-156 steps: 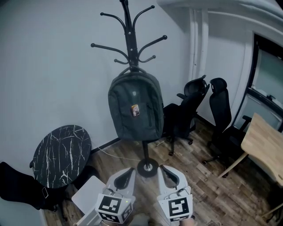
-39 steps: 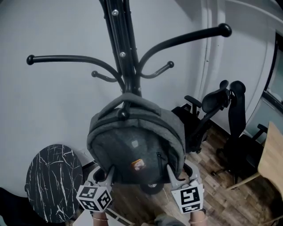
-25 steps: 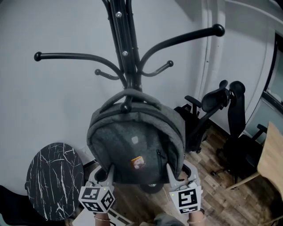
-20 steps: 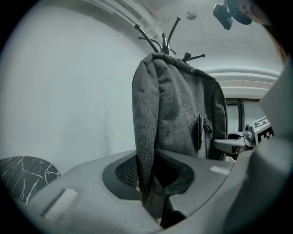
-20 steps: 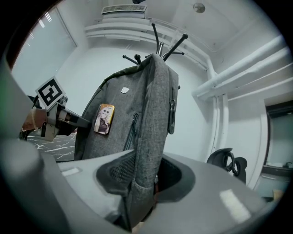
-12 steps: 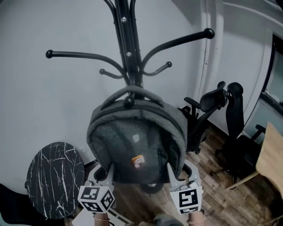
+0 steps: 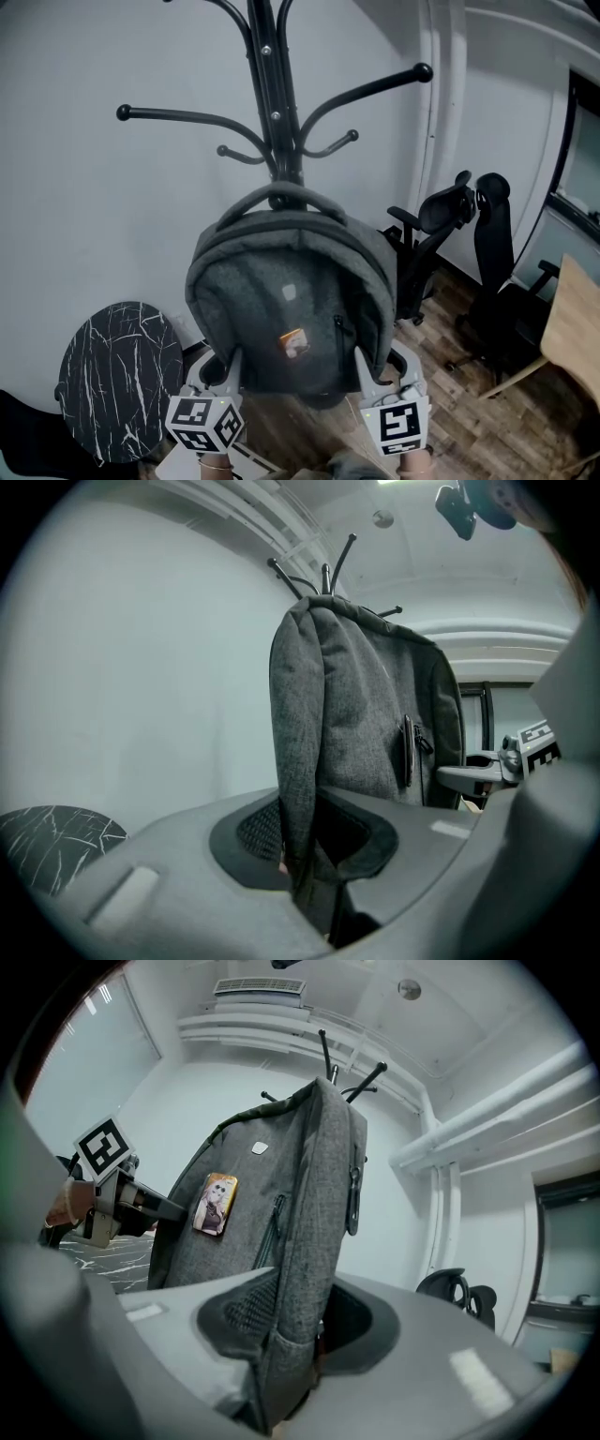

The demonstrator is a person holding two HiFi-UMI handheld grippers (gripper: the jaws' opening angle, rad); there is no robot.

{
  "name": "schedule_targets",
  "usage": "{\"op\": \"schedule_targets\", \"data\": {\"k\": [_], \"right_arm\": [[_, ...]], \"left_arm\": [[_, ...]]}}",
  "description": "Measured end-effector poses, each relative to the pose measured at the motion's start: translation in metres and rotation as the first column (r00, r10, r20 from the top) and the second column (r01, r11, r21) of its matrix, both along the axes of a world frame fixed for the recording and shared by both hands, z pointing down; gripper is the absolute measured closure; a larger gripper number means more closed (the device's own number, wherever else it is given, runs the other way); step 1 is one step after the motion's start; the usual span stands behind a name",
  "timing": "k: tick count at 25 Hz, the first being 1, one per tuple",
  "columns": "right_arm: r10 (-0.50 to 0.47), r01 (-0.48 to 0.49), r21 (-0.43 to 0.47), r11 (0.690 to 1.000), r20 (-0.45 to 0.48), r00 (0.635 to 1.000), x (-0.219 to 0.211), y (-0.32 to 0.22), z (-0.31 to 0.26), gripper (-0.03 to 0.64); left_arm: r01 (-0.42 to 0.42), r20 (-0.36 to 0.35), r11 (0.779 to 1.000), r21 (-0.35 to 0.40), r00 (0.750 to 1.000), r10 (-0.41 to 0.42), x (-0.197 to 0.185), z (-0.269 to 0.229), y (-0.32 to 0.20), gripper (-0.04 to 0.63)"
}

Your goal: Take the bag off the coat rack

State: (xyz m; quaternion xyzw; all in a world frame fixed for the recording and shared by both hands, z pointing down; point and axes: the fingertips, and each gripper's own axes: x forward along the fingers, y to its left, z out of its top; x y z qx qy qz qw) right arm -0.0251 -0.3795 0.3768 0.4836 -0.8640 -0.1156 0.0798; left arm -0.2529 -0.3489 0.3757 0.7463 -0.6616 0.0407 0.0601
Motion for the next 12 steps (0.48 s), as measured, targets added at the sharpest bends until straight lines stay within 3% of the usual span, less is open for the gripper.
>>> {"op": "schedule_targets", "data": {"k": [12], "right_arm": [[0.033,-0.033,0.015,0.999,-0.004,0.999,0.003,0.035,-0.009,0.495]], "left_arm": [[-0.023,0.001,0.999,0.023,1.0,0.023,0.003,-0.011,0.031,0.523]]}}
